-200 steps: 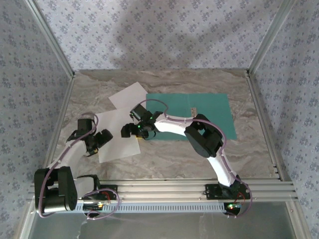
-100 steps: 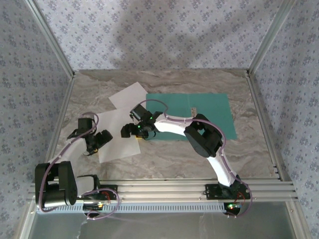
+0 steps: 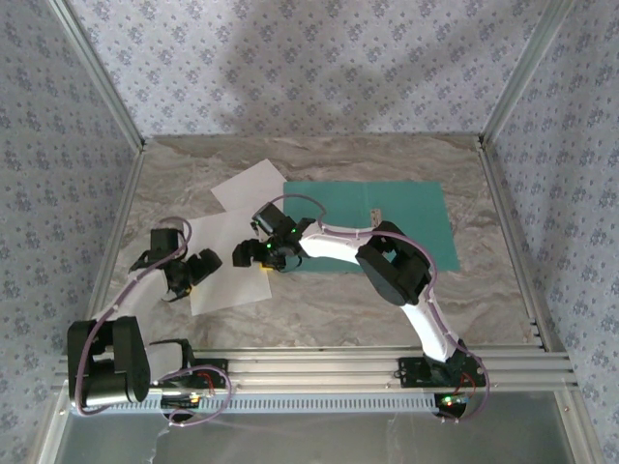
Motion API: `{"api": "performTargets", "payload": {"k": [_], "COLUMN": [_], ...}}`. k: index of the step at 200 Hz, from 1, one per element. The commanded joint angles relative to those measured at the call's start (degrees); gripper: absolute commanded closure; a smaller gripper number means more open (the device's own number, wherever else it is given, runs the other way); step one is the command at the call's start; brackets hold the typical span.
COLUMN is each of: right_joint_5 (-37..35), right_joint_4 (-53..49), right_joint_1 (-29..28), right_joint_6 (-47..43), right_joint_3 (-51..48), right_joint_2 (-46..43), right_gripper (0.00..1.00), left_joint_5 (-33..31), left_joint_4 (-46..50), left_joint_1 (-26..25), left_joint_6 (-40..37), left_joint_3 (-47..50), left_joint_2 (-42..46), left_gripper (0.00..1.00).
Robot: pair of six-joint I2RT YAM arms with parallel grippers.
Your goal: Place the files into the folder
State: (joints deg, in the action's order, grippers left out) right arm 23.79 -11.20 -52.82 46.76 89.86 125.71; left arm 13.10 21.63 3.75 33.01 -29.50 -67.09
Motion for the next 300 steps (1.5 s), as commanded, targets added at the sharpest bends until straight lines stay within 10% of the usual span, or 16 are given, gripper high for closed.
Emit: {"api": "performTargets", "payload": {"k": [1, 118, 300], "right_joint_5": [0.95, 0.87, 1.96], "right_joint_4": [0.22, -0.17, 1.08], "right_joint_1": [-0.27, -0.09, -0.18], "right_joint_6": [1.13, 1.1, 2.12], "right_joint_3": [-0.74, -1.1, -1.71], "right_joint_2": [1.64, 1.47, 1.6], "right_gripper": [0.21, 0.21, 0.21], "left_joint_5": [2.52, -5.61, 5.03], "left_joint_4": [-1.06, 2.8, -2.2], "left_joint_1": [-0.07, -0.06, -0.12], "left_joint_6": [-0.14, -1.03, -0.59], "left_joint_3": [0.59, -0.84, 0.31], "left_joint_2": [1.26, 0.54, -2.7], "left_gripper": [0.11, 0.07, 0.06]}}
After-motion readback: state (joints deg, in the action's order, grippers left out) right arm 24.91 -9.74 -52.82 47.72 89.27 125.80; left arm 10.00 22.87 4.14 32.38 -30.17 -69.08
